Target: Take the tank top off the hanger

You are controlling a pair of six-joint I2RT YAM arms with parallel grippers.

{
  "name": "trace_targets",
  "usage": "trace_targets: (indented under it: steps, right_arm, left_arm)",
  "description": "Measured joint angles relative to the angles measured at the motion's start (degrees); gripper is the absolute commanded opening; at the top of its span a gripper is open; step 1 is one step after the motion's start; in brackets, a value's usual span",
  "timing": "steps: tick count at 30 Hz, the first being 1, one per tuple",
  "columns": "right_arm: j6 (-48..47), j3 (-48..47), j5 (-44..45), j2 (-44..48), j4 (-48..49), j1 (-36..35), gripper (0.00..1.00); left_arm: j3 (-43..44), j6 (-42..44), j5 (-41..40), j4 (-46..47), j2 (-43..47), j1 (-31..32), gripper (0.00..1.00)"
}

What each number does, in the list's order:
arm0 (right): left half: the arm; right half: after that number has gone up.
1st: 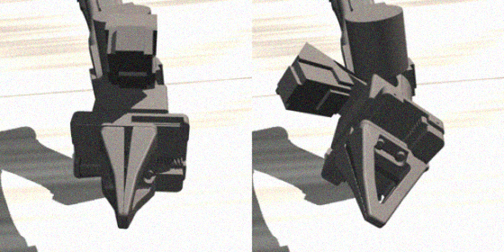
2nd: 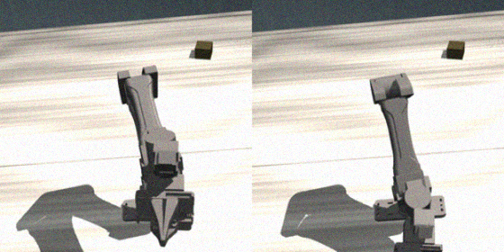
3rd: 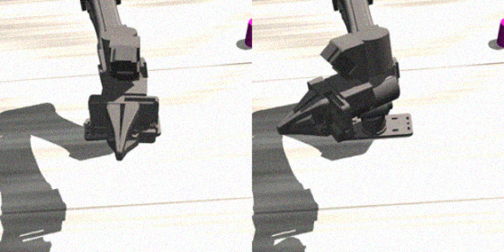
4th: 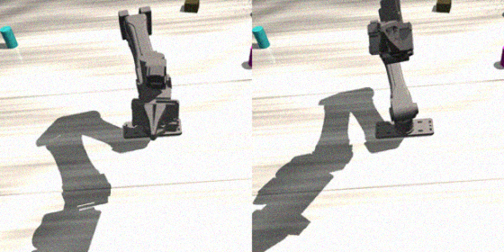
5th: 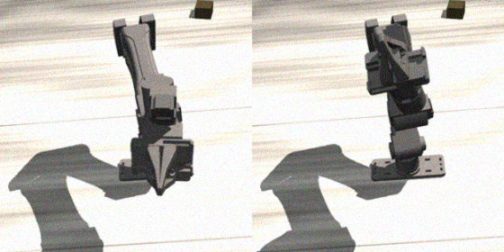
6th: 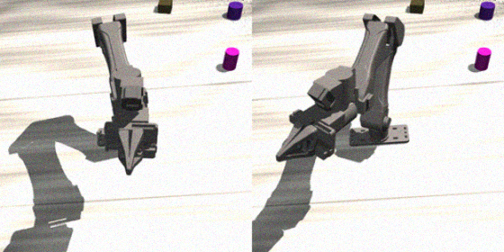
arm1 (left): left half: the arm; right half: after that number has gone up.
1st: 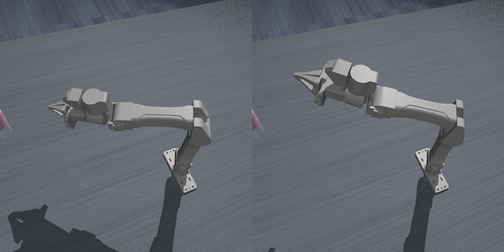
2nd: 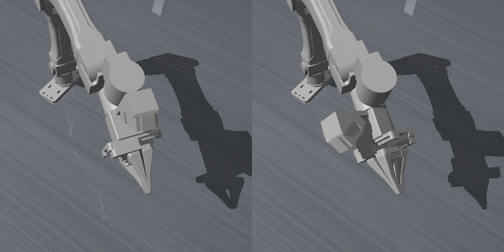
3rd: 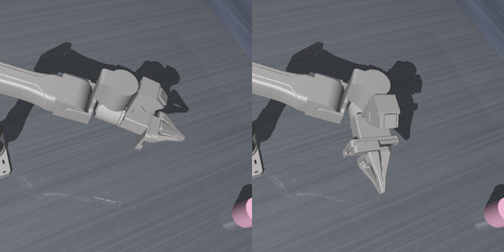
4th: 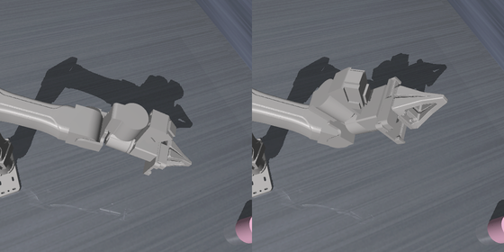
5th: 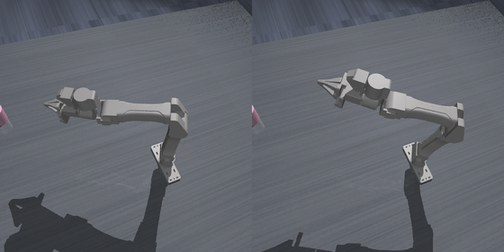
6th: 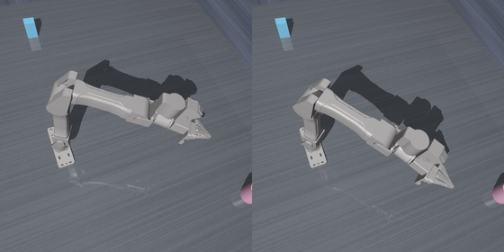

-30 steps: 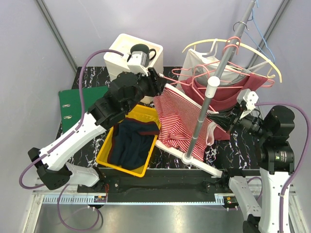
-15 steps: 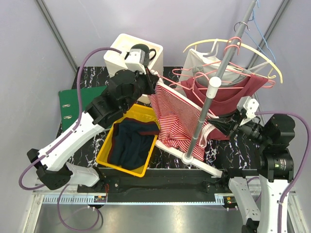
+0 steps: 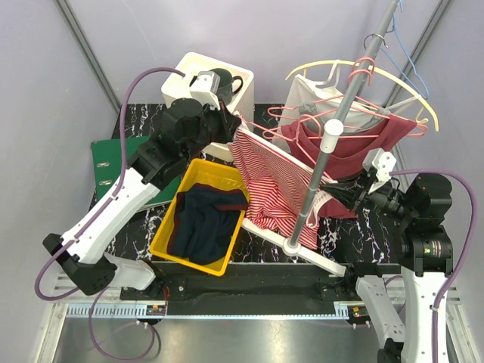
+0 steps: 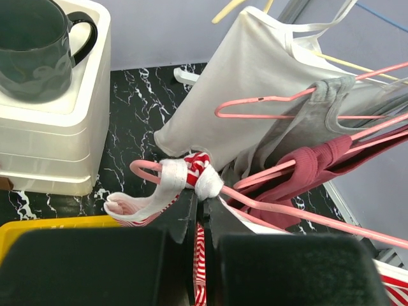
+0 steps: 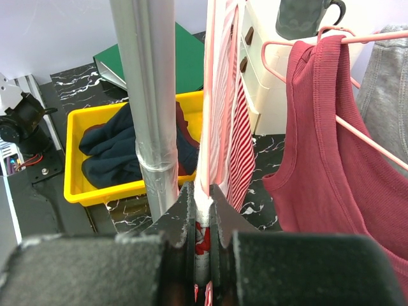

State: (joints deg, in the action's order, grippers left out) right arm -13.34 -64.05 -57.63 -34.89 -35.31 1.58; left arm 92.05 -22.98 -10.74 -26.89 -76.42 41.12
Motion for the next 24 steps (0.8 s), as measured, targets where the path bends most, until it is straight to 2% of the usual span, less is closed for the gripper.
trace_targets:
  steps: [7, 15, 24]
  right_arm:
    - [-0.44, 0.00, 0.07, -0.85, -0.02, -0.09, 0.00]
    - [-0.15, -0.07, 2.16, -1.64, -0.02, -0.50, 0.00]
    - [3.32, -0.11, 2.78, -2.25, -0.04, -1.29, 0.00]
  left_arm:
    - [1.79, -1.27, 6.27, -2.08, -2.27, -3.85, 0.00]
    - [1.01, -4.61, 20.35, -3.58, -1.81, -10.56, 0.00]
    - [-13.49, -13.60, 39.41, 3.85, 5.62, -20.02, 0.01]
